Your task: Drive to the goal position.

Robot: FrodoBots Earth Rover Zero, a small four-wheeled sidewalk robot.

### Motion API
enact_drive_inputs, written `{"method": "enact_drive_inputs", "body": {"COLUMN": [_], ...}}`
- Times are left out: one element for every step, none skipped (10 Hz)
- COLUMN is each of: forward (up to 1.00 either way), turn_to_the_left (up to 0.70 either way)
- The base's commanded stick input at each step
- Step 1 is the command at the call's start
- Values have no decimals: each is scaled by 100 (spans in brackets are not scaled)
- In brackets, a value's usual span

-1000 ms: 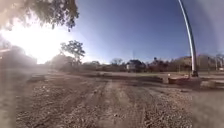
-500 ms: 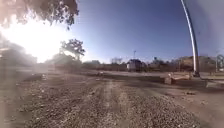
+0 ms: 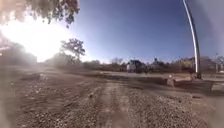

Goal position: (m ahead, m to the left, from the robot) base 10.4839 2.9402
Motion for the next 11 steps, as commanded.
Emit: {"method": "enact_drive_inputs", "body": {"forward": [50,50,50,50,50,50,50,50,50,50,50], "turn_to_the_left": [0,0,0,0,0,0,0,0,0,0,0]}}
